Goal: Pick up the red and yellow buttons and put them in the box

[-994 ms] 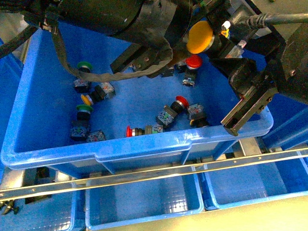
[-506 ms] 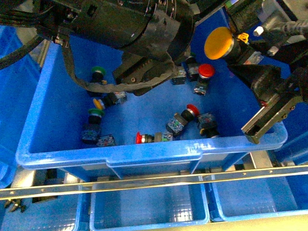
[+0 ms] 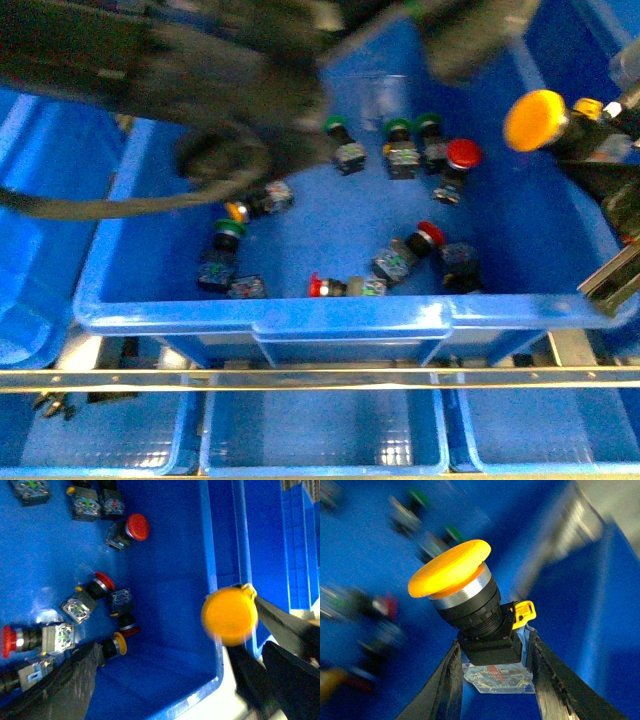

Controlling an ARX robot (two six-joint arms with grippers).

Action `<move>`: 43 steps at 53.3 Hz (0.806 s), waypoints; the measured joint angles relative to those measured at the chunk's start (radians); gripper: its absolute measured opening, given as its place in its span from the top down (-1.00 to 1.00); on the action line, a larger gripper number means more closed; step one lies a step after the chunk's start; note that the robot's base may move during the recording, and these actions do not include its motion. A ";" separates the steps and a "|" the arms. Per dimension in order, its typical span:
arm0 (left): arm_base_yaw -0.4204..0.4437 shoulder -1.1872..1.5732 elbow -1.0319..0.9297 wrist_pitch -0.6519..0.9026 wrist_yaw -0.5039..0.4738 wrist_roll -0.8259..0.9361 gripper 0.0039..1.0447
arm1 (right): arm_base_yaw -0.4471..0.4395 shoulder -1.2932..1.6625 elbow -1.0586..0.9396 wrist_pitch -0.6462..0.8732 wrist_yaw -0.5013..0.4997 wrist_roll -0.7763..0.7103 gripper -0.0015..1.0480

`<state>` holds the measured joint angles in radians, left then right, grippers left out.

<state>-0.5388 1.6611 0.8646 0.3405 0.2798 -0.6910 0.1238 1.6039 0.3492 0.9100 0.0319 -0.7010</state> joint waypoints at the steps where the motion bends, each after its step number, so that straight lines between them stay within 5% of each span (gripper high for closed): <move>1: 0.011 -0.008 -0.001 0.000 0.003 0.002 -0.86 | -0.009 0.002 -0.002 -0.001 0.009 0.002 0.41; 8: 0.046 -0.005 0.006 -0.001 -0.008 0.006 -0.86 | -0.017 0.004 -0.005 -0.002 -0.015 0.013 0.41; 27: -0.023 -0.055 -0.012 0.022 -0.056 0.041 -0.86 | -0.027 -0.011 -0.006 -0.016 -0.013 0.023 0.41; 35: -0.021 -0.235 -0.163 0.046 -0.144 0.153 -0.86 | -0.095 -0.092 -0.032 -0.056 -0.033 0.022 0.41; 43: 0.079 -0.400 -0.367 0.038 -0.147 0.255 -0.86 | -0.152 -0.167 -0.032 -0.104 -0.051 0.018 0.41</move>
<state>-0.4602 1.2610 0.4973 0.3786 0.1329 -0.4362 -0.0280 1.4364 0.3168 0.8059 -0.0193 -0.6827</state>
